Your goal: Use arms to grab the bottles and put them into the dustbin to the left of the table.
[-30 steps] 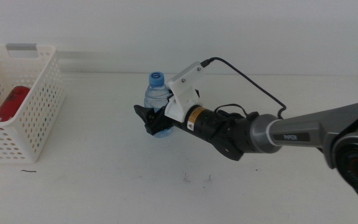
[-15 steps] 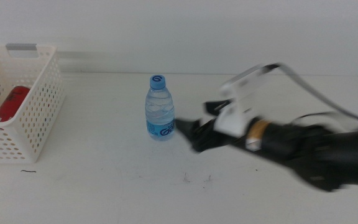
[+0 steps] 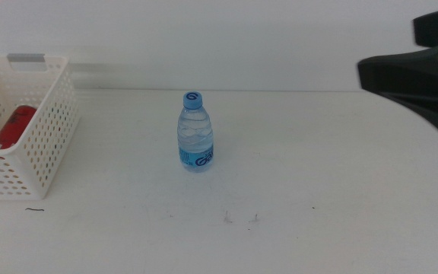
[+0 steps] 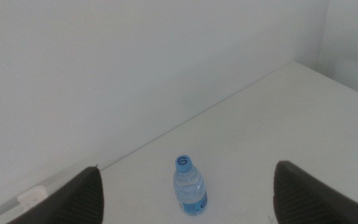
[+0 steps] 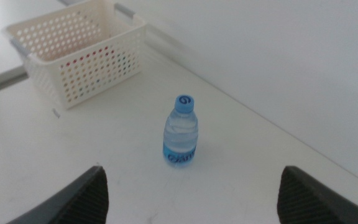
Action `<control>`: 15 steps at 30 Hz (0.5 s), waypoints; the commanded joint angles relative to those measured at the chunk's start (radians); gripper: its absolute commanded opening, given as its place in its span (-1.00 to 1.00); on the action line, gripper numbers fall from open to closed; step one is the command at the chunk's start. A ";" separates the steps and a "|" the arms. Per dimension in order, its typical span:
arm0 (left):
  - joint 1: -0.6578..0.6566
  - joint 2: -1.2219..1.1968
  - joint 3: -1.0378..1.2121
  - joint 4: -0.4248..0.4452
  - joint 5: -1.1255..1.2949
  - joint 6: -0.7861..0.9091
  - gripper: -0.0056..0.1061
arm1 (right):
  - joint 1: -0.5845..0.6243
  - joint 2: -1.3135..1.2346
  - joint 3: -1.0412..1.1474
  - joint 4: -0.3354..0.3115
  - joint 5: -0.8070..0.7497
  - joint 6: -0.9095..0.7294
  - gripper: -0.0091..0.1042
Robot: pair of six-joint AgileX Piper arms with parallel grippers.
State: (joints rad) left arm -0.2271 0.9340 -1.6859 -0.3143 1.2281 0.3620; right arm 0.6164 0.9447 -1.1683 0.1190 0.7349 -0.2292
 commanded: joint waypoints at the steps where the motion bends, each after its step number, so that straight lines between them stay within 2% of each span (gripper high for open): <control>1: -0.003 -0.003 0.000 0.001 -0.007 -0.011 0.78 | 0.002 -0.001 -0.037 0.006 0.076 -0.034 0.67; 15: -0.003 -0.003 0.000 0.001 -0.007 0.015 0.78 | 0.002 -0.001 -0.048 0.016 0.074 -0.032 0.67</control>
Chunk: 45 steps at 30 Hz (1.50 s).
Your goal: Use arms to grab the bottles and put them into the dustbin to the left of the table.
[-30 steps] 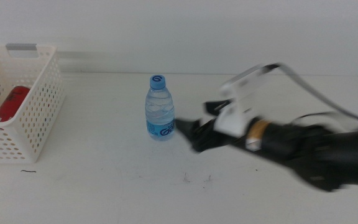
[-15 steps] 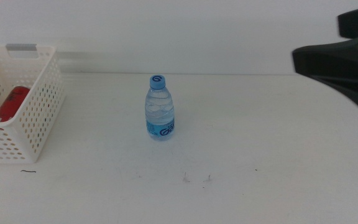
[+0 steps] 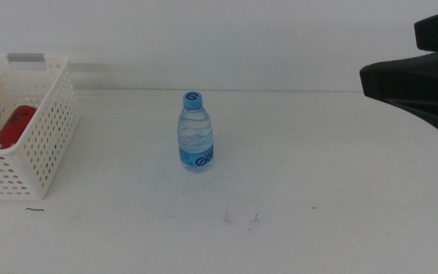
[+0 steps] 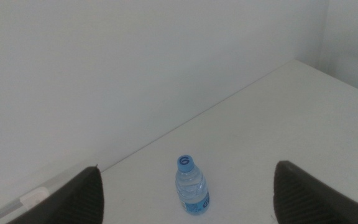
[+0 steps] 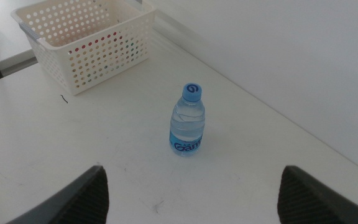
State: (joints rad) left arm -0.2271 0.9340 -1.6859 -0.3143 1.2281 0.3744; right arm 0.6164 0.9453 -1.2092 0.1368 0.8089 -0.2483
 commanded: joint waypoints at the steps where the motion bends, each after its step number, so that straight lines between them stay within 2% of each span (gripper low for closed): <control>1: -0.003 -0.003 0.000 -0.002 -0.007 0.002 0.78 | 0.002 -0.002 -0.007 -0.002 0.000 -0.012 0.67; 3: -0.003 -0.003 0.000 0.019 -0.007 0.002 0.78 | 0.002 -0.002 -0.007 -0.002 0.000 -0.012 0.67; 8: -0.003 0.030 0.021 -0.011 -0.022 0.047 0.78 | 0.002 -0.002 -0.007 -0.002 0.000 -0.012 0.67; 11: -0.003 0.030 0.143 -0.087 -0.111 0.077 0.78 | 0.002 -0.002 -0.007 -0.002 0.000 -0.012 0.67; 15: -0.003 0.028 0.319 -0.107 -0.253 0.146 0.78 | 0.002 -0.002 -0.007 0.006 0.000 -0.012 0.67; 20: -0.003 0.017 0.595 -0.203 -0.457 0.180 0.78 | 0.002 -0.002 -0.007 0.013 0.000 -0.012 0.67; 24: -0.003 0.021 0.709 -0.274 -0.523 0.248 0.78 | 0.002 -0.002 -0.007 0.025 0.000 -0.012 0.67; 25: -0.006 0.025 0.731 -0.266 -0.549 0.239 0.78 | 0.002 -0.002 -0.007 0.025 0.000 -0.012 0.67; 26: -0.019 0.025 0.756 -0.217 -0.596 0.192 0.78 | 0.002 -0.002 -0.007 0.025 0.000 -0.012 0.67; 29: -0.136 0.008 0.867 0.029 -0.806 -0.092 0.78 | 0.002 -0.002 -0.007 0.030 0.000 -0.012 0.67; 32: -0.253 0.006 1.070 0.220 -1.228 -0.303 0.78 | 0.002 -0.002 -0.007 0.031 0.000 -0.012 0.67; 35: -0.285 0.070 1.275 0.226 -1.648 -0.374 0.78 | 0.002 -0.002 -0.007 0.031 0.000 -0.012 0.67; 37: -0.285 0.134 1.359 0.199 -1.800 -0.374 0.78 | 0.002 -0.002 -0.007 0.031 0.000 -0.012 0.67; 40: -0.285 0.232 1.410 0.181 -1.900 -0.374 0.78 | 0.002 -0.002 -0.007 0.031 0.000 -0.012 0.67; 45: -0.285 0.360 1.410 0.213 -1.959 -0.374 0.78 | 0.002 -0.002 -0.007 0.030 0.000 -0.012 0.65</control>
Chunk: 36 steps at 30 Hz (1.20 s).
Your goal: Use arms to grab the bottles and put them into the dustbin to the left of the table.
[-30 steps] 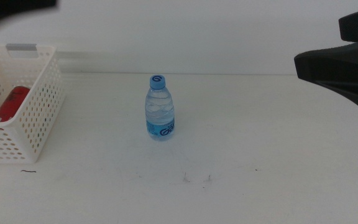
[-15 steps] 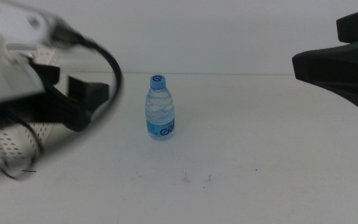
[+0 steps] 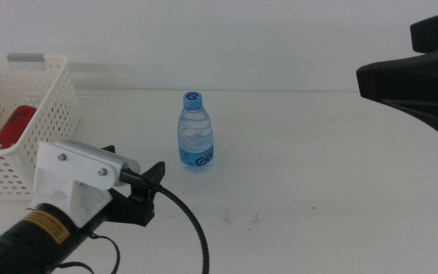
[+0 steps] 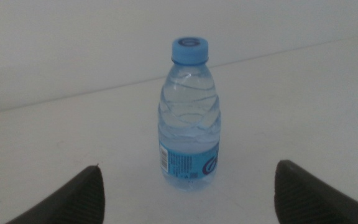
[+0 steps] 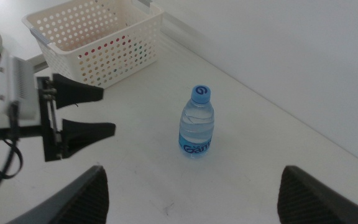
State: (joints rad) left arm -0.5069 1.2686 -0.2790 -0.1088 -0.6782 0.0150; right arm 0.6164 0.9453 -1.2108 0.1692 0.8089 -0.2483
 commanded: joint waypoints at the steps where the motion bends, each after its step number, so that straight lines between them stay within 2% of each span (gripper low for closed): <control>1: -0.005 0.047 0.003 0.015 -0.069 -0.024 0.78 | 0.002 -0.002 -0.006 -0.002 0.000 -0.012 0.65; 5: -0.003 0.137 -0.006 0.046 -0.224 -0.039 0.78 | 0.002 -0.002 -0.006 -0.002 0.000 -0.012 0.65; 8: -0.003 0.222 -0.023 0.055 -0.272 -0.147 0.78 | 0.002 -0.002 -0.006 -0.002 0.000 -0.012 0.65; 15: -0.003 0.481 -0.103 0.049 -0.491 -0.084 0.78 | 0.002 -0.002 -0.006 -0.002 0.000 -0.012 0.65; 19: -0.003 0.585 -0.182 0.049 -0.487 -0.041 0.78 | 0.002 -0.002 -0.006 -0.002 0.000 -0.012 0.65; 28: 0.038 0.705 -0.339 0.054 -0.454 -0.055 0.78 | 0.002 -0.002 -0.006 -0.002 0.000 -0.012 0.65; 36: 0.068 0.787 -0.446 0.126 -0.417 -0.103 0.78 | 0.002 -0.002 -0.006 -0.002 0.000 -0.012 0.65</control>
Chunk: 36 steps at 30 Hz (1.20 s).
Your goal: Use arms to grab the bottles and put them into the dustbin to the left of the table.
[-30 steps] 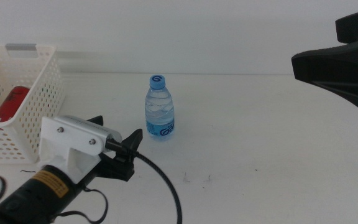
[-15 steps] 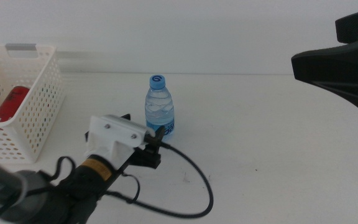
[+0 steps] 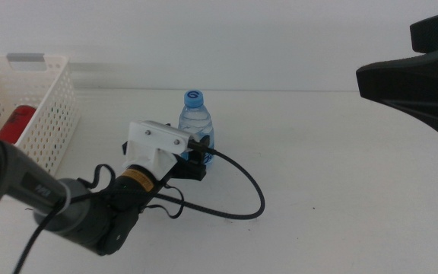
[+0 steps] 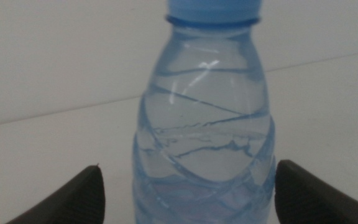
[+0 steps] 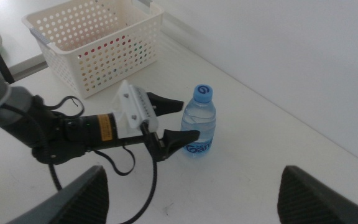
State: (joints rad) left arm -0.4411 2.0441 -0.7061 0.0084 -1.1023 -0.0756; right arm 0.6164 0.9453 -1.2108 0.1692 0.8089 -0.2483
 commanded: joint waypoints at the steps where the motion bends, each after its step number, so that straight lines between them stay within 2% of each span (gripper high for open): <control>1: 0.003 0.019 -0.034 0.017 0.014 -0.017 0.78 | 0.002 -0.002 -0.006 -0.002 0.000 -0.012 0.65; 7: 0.003 0.081 -0.118 0.044 0.042 -0.038 0.78 | 0.002 -0.002 -0.006 -0.002 0.000 -0.012 0.65; 20: 0.003 0.168 -0.229 0.022 0.087 -0.031 0.78 | 0.002 -0.002 -0.006 -0.002 0.000 -0.010 0.65; 22: 0.003 0.168 -0.229 0.017 0.087 -0.027 0.72 | 0.002 -0.002 -0.006 -0.002 0.000 -0.010 0.65; 25: 0.003 0.168 -0.229 0.017 0.087 -0.010 0.42 | 0.002 -0.002 -0.006 -0.002 0.000 -0.010 0.65; 32: 0.003 0.028 -0.124 0.043 0.060 -0.001 -0.94 | 0.002 -0.002 -0.006 -0.002 0.000 -0.010 0.65; 36: 0.003 -0.180 -0.047 0.045 0.144 0.003 -0.93 | 0.002 -0.002 -0.006 -0.002 0.000 -0.010 0.65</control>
State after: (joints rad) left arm -0.4389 1.9689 -0.7671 0.0557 -0.9071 -0.0749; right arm 0.6164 0.9453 -1.2108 0.1692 0.8089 -0.2501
